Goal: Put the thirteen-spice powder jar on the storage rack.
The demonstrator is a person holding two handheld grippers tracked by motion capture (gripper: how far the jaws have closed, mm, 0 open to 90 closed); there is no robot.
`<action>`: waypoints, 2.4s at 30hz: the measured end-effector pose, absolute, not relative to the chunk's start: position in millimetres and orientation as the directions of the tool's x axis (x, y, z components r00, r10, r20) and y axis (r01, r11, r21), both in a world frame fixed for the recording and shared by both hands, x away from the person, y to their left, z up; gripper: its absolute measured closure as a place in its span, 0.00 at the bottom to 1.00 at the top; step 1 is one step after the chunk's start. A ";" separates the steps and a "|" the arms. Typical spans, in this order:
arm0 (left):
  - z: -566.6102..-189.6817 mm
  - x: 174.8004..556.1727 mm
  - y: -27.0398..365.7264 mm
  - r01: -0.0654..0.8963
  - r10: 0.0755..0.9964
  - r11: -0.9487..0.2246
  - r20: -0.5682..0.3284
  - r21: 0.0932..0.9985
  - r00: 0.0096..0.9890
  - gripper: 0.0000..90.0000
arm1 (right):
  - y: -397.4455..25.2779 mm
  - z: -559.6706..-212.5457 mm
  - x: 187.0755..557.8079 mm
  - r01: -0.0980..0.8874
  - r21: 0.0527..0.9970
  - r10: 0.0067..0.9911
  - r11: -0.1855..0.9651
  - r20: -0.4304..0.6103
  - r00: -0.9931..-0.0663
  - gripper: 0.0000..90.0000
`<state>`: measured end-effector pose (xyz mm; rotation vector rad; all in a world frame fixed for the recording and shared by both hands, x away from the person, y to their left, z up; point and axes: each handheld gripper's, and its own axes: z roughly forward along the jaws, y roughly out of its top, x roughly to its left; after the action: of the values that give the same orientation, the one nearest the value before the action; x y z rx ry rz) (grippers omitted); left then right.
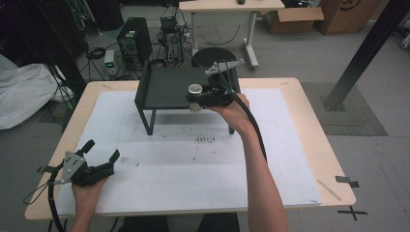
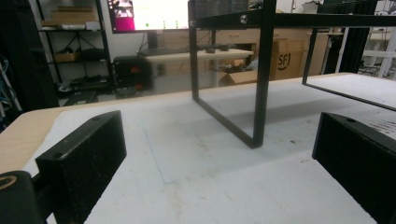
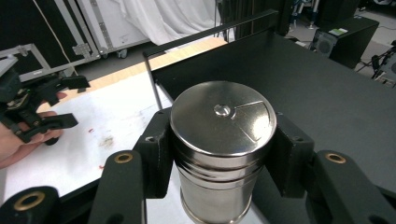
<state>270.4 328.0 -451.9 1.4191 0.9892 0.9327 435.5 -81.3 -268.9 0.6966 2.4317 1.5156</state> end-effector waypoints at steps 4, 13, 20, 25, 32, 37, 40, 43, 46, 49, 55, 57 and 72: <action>-451.8 270.6 328.0 0.067 0.941 -0.036 0.011 0.997 0.339 0.04 | -78.7 -270.0 443.1 0.293 0.886 0.494 0.360 0.085 -0.865 0.55; -451.6 270.8 327.9 0.071 0.941 -0.038 0.012 0.997 0.338 0.04 | -76.0 -275.7 457.3 0.298 0.887 0.522 0.352 0.078 -0.849 0.55; -451.6 271.0 327.9 0.072 0.941 -0.038 0.011 0.997 0.338 0.04 | -75.2 -280.7 467.6 0.293 0.895 0.546 0.337 0.068 -0.835 0.55; -451.7 270.9 327.6 0.073 0.941 -0.035 0.008 0.997 0.338 0.04 | -74.4 -283.7 472.6 0.292 0.895 0.557 0.337 0.061 -0.828 0.55; -451.7 271.0 327.5 0.073 0.941 -0.036 0.009 0.997 0.339 0.04 | -72.9 -286.4 476.3 0.290 0.896 0.564 0.336 0.055 -0.824 0.54; -451.6 270.9 327.5 0.073 0.941 -0.038 0.011 0.997 0.338 0.04 | -71.5 -286.1 474.9 0.270 0.894 0.562 0.356 0.026 -0.827 0.54; -451.6 270.9 327.4 0.072 0.941 -0.038 0.011 0.997 0.338 0.04 | -71.2 -285.7 474.3 0.268 0.893 0.561 0.361 0.022 -0.828 0.54; -451.7 270.9 327.4 0.071 0.941 -0.036 0.010 0.997 0.338 0.04 | -71.6 -285.9 474.8 0.270 0.894 0.562 0.358 0.025 -0.827 0.54; -451.7 270.8 327.4 0.072 0.941 -0.038 0.011 0.997 0.337 0.04 | -71.8 -286.0 475.3 0.274 0.894 0.561 0.356 0.030 -0.827 0.54; -451.6 270.9 327.4 0.072 0.941 -0.038 0.011 0.997 0.337 0.04 | -72.4 -286.4 476.1 0.281 0.894 0.561 0.348 0.041 -0.827 0.54; -451.6 271.0 327.3 0.071 0.941 -0.038 0.012 0.997 0.337 0.04 | -72.3 -285.9 476.1 0.280 0.892 0.560 0.354 0.038 -0.827 0.54; -451.7 270.9 327.4 0.071 0.941 -0.038 0.012 0.997 0.337 0.04 | -72.2 -285.9 476.1 0.279 0.892 0.560 0.356 0.035 -0.828 0.54; -451.6 270.9 327.3 0.071 0.941 -0.040 0.013 0.997 0.337 0.04 | -77.5 -277.5 472.8 0.272 0.909 0.582 0.316 0.041 -0.812 0.26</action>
<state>270.9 327.3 -451.6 1.4274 0.9923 0.9332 472.8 -77.5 -277.5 0.7698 2.2923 1.4953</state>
